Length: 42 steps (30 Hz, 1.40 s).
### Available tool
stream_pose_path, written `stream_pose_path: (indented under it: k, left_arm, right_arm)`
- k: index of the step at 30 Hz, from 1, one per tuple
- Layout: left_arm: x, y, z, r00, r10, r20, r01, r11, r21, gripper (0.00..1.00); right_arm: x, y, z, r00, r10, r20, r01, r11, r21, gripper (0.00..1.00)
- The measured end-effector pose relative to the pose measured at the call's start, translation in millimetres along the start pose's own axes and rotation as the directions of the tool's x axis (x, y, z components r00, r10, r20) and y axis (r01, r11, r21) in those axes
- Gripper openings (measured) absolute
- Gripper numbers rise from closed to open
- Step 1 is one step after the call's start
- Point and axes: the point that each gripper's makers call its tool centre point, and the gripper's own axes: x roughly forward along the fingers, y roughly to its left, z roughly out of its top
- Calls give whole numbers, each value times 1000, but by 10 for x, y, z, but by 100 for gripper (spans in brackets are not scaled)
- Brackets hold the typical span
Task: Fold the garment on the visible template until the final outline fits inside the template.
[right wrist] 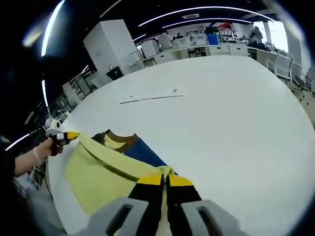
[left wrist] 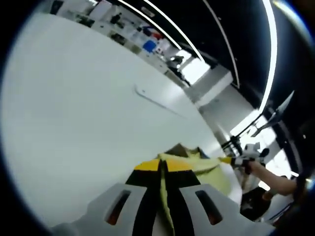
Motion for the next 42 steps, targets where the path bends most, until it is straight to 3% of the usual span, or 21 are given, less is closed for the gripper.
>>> stream_pose_path:
  k: [13, 16, 20, 21, 23, 25, 27, 30, 32, 33, 36, 39, 42]
  left_arm:
    - [47, 230, -72, 998, 59, -30, -59, 998, 12, 0]
    - [57, 255, -151, 993, 109, -44, -107, 993, 45, 0]
    - [69, 307, -89, 994, 107, -32, -105, 992, 67, 0]
    - [64, 299, -85, 994, 107, -36, -103, 990, 94, 0]
    - [57, 257, -84, 995, 93, -41, -82, 972, 222, 0]
    - [40, 212, -99, 994, 94, -55, -74, 955, 286, 2]
    - [38, 241, -55, 994, 90, -64, -63, 941, 333, 5]
    - [-13, 179, -23, 994, 88, -59, -56, 909, 413, 16]
    - [-52, 131, -11, 994, 94, -62, -54, 881, 470, 22]
    - [-71, 116, 4, 993, 99, -67, -50, 853, 520, 24]
    - [-88, 97, 61, 993, 97, -71, -36, 805, 592, 25]
    - [-100, 5, 90, 989, 117, -87, -21, 709, 705, 28]
    - [-117, 22, 105, 985, 119, -122, 17, 645, 764, 30]
  right_arm:
    - [160, -141, -80, 1000, -9, -9, 9, 1000, -1, 0]
    - [178, -151, -85, 1000, -12, -6, 11, 999, -36, 0]
    - [174, -162, -76, 1000, -11, -5, 11, 999, -37, 0]
    - [182, -180, -69, 1000, -10, -4, 10, 999, -35, 0]
    - [190, -179, -58, 1000, 0, -5, 0, 997, -75, 0]
    - [183, -155, -61, 1000, 3, -9, -4, 995, -95, 0]
    - [170, -147, -53, 1000, 0, -4, -1, 991, -135, 9]
    - [147, -156, -60, 1000, -19, -10, 17, 978, -207, 31]
    - [119, -163, -83, 999, -25, -30, 16, 969, -248, 31]
    - [115, -189, -36, 1000, -24, -16, 18, 958, -286, 30]
    - [42, -109, -23, 1000, -10, -14, 5, 938, -347, 33]
    - [-29, -154, 43, 1000, -26, -2, 23, 906, -423, 35]
    - [-127, -123, 112, 1000, -11, 9, 15, 856, -516, 31]
